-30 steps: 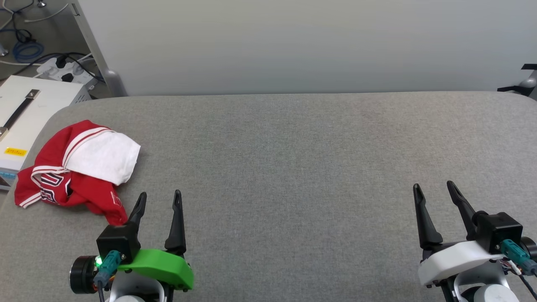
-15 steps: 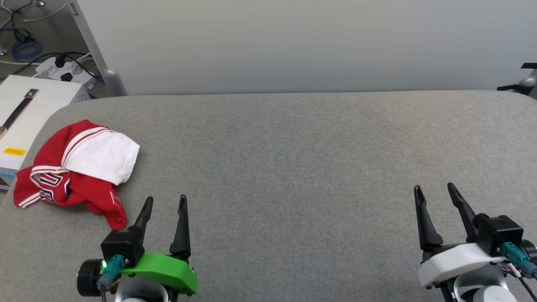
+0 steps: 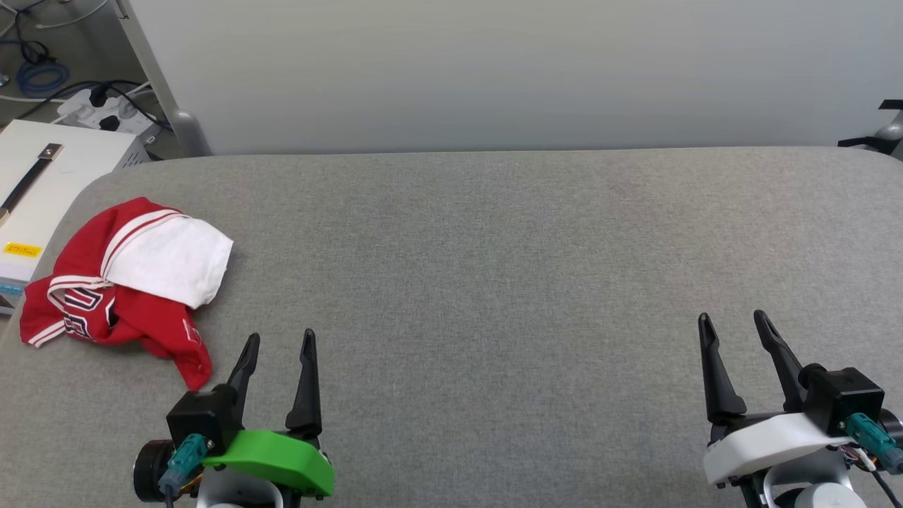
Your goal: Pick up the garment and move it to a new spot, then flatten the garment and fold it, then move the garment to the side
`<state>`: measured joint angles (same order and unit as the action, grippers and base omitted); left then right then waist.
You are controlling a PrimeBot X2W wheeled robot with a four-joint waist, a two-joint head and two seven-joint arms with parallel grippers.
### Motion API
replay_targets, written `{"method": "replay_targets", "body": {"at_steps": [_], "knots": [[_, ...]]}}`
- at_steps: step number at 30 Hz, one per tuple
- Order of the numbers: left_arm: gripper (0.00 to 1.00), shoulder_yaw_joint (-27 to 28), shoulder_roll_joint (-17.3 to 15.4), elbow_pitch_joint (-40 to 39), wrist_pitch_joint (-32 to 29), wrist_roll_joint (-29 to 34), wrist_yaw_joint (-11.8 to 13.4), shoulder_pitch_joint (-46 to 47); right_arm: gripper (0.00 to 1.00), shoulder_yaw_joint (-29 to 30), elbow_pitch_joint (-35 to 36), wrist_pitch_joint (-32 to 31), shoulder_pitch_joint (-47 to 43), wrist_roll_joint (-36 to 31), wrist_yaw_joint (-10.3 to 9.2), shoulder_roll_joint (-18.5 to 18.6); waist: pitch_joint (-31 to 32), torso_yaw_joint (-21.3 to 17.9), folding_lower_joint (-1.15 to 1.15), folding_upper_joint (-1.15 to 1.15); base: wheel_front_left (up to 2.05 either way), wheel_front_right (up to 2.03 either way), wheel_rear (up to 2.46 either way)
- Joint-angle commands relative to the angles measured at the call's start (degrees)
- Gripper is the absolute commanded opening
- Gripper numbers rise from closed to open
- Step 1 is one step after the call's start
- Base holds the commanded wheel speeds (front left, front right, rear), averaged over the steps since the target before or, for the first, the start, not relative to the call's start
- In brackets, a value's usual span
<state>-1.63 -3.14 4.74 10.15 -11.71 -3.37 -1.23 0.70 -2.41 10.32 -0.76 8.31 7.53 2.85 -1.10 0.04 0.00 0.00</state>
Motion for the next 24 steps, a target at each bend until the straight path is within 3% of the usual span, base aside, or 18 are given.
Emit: {"method": "replay_targets", "body": {"at_steps": [1, 16, 24], "knots": [[1.0, -0.1, 0.19, 0.18, 0.76, -0.55, -0.35, -0.17, 1.0, 0.06, -0.27, 0.62, 0.69, 0.2, -0.03, 0.02, -0.09, 0.01, 0.0, 0.0, 0.0, 0.0, 0.0], [1.0, -0.26, 0.22, 1.24, 2.76, -2.82, -0.6, 0.03, 1.0, -0.13, -1.0, 2.6, 0.81, 0.99, -0.04, 0.03, -0.72, 0.53, 0.0, 0.0, 0.0, 0.0, 0.0], [1.0, -0.19, 0.24, 1.73, 3.71, -3.72, -0.52, 0.5, 1.0, -1.23, -0.63, 3.54, 0.63, 1.56, -0.04, 0.03, -1.26, 4.28, 0.0, 0.0, 0.0, 0.0, 0.0]]}}
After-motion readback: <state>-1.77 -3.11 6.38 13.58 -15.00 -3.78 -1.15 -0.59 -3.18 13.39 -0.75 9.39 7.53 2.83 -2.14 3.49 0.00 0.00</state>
